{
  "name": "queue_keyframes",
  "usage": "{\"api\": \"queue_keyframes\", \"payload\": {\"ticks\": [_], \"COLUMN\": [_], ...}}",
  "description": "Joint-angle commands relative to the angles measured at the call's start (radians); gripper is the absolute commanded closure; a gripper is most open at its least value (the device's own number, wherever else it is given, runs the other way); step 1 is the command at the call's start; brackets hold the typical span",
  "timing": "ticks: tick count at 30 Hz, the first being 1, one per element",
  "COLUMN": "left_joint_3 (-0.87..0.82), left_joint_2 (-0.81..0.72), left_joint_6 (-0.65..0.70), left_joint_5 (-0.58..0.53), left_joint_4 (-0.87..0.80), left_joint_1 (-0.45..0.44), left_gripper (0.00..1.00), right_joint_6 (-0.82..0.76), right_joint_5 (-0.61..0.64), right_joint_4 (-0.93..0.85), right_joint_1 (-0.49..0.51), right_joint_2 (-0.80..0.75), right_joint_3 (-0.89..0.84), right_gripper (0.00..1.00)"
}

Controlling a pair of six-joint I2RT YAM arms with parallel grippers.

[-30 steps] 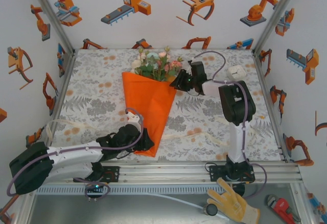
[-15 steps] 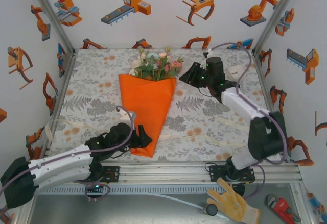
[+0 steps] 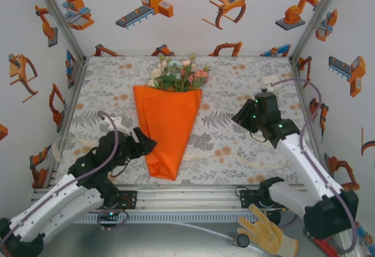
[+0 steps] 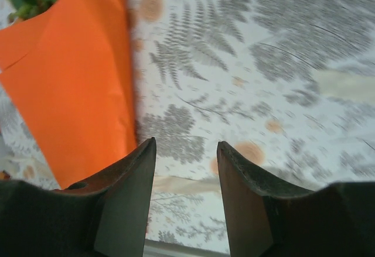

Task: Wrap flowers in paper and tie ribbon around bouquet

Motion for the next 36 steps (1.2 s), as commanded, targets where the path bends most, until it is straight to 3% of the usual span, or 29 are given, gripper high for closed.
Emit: {"api": "queue_keyframes", "payload": {"ticks": [1,3,7,8,10,12,17,19,21,23,24,25,30,35,36], "left_joint_3": [0.078,0.094,0.060,0.056,0.065,0.061,-0.022,-0.047,-0.065,-0.076,-0.082,-0.086,-0.077,-0.042,-0.031], "left_joint_2": [-0.005,0.025,0.194,0.246,0.356,0.424,0.469,0.462,0.457,0.464,0.473,0.487,0.590,0.709,0.736], "left_joint_6": [0.008,0.067,0.116,0.113,0.101,0.059,-0.038,-0.059,-0.064,-0.048,-0.047,-0.046,-0.035,-0.018,-0.018], "left_joint_5": [-0.030,0.071,0.395,0.410,0.369,0.310,0.265,0.220,0.193,0.184,0.176,0.172,0.223,0.246,0.245], "left_joint_4": [-0.293,-0.306,-0.255,-0.256,-0.248,-0.228,-0.104,-0.086,-0.062,-0.037,-0.028,-0.017,0.043,0.111,0.119], "left_joint_1": [0.226,0.445,0.942,1.018,1.106,1.127,1.127,1.128,1.128,1.126,1.126,1.127,1.126,1.090,1.078], "left_gripper": [0.39,0.41,0.40,0.38,0.31,0.26,0.17,0.09,0.03,0.02,0.03,0.03,0.03,0.02,0.05], "right_joint_6": [0.065,0.062,0.041,0.050,0.072,0.057,0.064,0.078,0.079,0.071,0.067,0.062,0.102,0.100,0.105], "right_joint_5": [0.060,-0.002,-0.094,-0.066,0.019,-0.001,-0.027,-0.052,-0.065,-0.057,-0.069,-0.100,-0.230,-0.289,-0.305], "right_joint_4": [-0.271,-0.320,-0.374,-0.399,-0.441,-0.397,-0.294,-0.233,-0.154,-0.094,-0.062,-0.028,0.134,0.176,0.189], "right_joint_1": [-0.111,-0.216,-0.359,-0.367,-0.387,-0.425,-0.469,-0.488,-0.490,-0.491,-0.495,-0.498,-0.497,-0.493,-0.493], "right_joint_2": [-0.094,-0.106,-0.058,-0.045,-0.029,-0.021,0.027,0.064,0.096,0.122,0.132,0.140,0.110,0.158,0.172], "right_joint_3": [-0.074,-0.118,-0.179,-0.186,-0.198,-0.223,-0.296,-0.336,-0.363,-0.369,-0.369,-0.363,-0.268,-0.123,-0.103], "right_gripper": [0.54,0.54,0.47,0.42,0.15,0.10,0.13,0.18,0.37,0.71,0.93,1.00,1.00,1.00,1.00]}}
